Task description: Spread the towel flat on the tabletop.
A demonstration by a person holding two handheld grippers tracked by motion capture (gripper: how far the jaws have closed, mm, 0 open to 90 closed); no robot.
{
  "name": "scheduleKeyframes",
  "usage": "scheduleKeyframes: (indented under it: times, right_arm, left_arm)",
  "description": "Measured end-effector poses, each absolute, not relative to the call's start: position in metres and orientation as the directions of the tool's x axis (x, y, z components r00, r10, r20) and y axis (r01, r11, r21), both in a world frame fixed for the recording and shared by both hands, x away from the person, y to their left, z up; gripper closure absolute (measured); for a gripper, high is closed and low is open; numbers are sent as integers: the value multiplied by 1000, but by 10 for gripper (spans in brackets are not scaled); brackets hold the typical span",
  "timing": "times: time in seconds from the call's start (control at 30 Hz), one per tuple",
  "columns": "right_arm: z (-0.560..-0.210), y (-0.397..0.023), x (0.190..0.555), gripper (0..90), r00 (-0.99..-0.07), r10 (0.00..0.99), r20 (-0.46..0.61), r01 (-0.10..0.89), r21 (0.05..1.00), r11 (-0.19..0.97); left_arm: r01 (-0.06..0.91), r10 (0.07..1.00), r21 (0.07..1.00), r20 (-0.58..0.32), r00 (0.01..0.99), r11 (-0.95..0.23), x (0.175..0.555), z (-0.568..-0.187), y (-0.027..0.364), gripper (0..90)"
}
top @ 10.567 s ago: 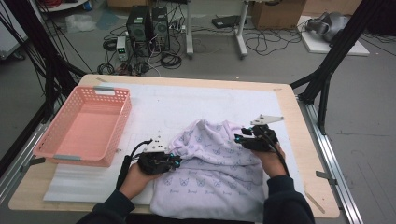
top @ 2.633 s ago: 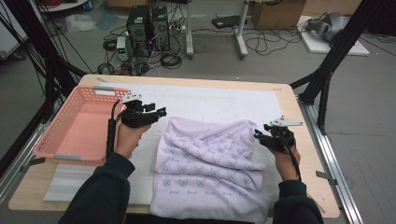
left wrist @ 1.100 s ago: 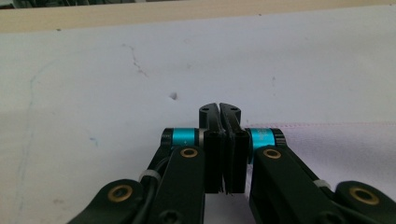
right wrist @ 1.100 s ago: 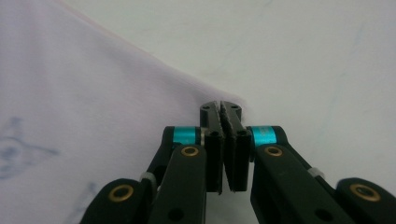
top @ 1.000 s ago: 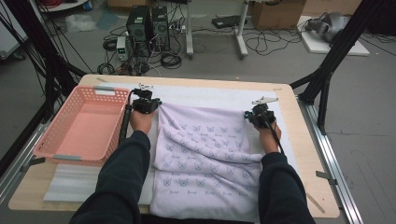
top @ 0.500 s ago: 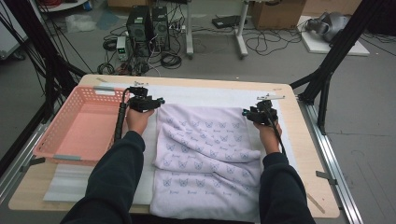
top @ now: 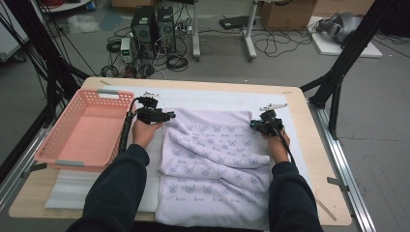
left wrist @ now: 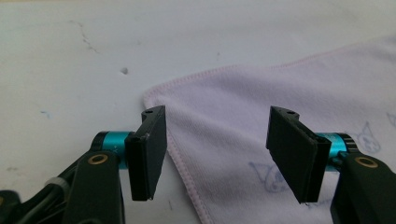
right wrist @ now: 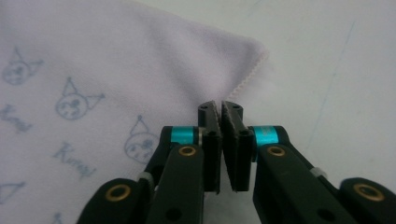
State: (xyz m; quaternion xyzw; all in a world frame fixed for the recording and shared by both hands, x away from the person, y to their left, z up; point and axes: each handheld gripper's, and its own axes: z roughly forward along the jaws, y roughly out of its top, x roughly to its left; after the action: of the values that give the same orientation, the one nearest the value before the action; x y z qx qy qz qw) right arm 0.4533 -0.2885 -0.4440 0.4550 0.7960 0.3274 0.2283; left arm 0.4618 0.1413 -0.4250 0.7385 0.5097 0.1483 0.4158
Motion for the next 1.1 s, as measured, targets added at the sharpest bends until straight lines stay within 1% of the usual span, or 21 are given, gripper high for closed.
scheduleKeyframes:
  times: [0.03, 0.07, 0.13, 0.17, 0.23, 0.3, 0.37, 0.4, 0.43, 0.47, 0.5, 0.53, 0.57, 0.67, 0.73, 0.83, 0.93, 1.0, 1.07, 1.1]
  right_arm:
    - [-444, -287, 454, 879, -456, 881, -126, 559, 730, 394]
    - [-445, -287, 455, 879, -424, 892, -157, 549, 739, 391]
    - [-448, -289, 456, 877, -350, 923, -161, 552, 761, 342]
    - [-449, -290, 456, 871, -338, 931, -140, 559, 766, 318]
    - [-449, -290, 456, 845, -336, 933, -129, 566, 764, 309]
    - [-445, -291, 453, 728, -342, 932, -120, 562, 769, 305]
    - [-437, -293, 450, 683, -355, 930, -93, 552, 782, 289]
    - [-433, -295, 447, 668, -366, 926, -87, 535, 795, 286]
    - [-430, -296, 444, 650, -367, 927, -76, 527, 804, 275]
    - [-428, -297, 441, 637, -368, 927, -76, 515, 813, 271]
    - [-426, -299, 438, 635, -372, 926, -57, 513, 819, 257]
    - [-426, -302, 435, 628, -380, 924, -34, 515, 822, 242]
    - [-426, -304, 432, 623, -384, 923, -22, 516, 824, 234]
    - [-430, -309, 423, 622, -401, 916, 8, 526, 821, 222]
    - [-433, -311, 417, 618, -413, 910, 26, 545, 808, 225]
    - [-434, -312, 413, 607, -451, 888, 84, 592, 773, 227]
    - [-433, -301, 410, 573, -519, 847, 120, 597, 760, 258]
    - [-437, -290, 411, 559, -556, 826, 93, 585, 749, 310]
    - [-444, -280, 414, 556, -569, 820, 63, 596, 719, 358]
    - [-445, -278, 414, 585, -567, 823, 47, 586, 724, 363]
  left_arm:
    - [622, 874, 771, -202, 442, -137, 460, -425, 139, 387]
    - [622, 872, 772, -208, 442, -132, 458, -426, 137, 393]
    - [626, 871, 767, -204, 446, -141, 455, -429, 133, 394]
    - [627, 869, 765, -201, 452, -149, 454, -431, 132, 395]
    - [640, 860, 751, -211, 466, -163, 453, -434, 129, 395]
    - [650, 853, 737, -209, 478, -184, 453, -439, 126, 394]
    - [646, 846, 736, -199, 494, -203, 453, -442, 121, 401]
    - [636, 845, 740, -181, 503, -220, 453, -443, 118, 428]
    - [619, 843, 748, -158, 515, -238, 452, -443, 115, 473]
    - [599, 837, 751, -117, 534, -277, 451, -444, 112, 583]
    - [573, 839, 752, -49, 542, -326, 450, -443, 110, 720]
    - [562, 836, 752, -25, 547, -345, 451, -443, 110, 875]
    - [561, 841, 757, -28, 541, -335, 453, -444, 110, 877]
    - [552, 860, 759, 19, 510, -345, 462, -443, 114, 880]
    - [555, 883, 775, 7, 469, -301, 470, -441, 121, 881]
    - [530, 921, 818, -2, 390, -222, 475, -437, 132, 880]
    - [516, 927, 833, -11, 375, -199, 476, -437, 139, 879]
    - [517, 924, 831, -11, 383, -204, 476, -437, 140, 879]
    - [521, 925, 834, -34, 378, -183, 477, -437, 141, 879]
    - [522, 925, 834, -37, 379, -180, 477, -437, 142, 879]
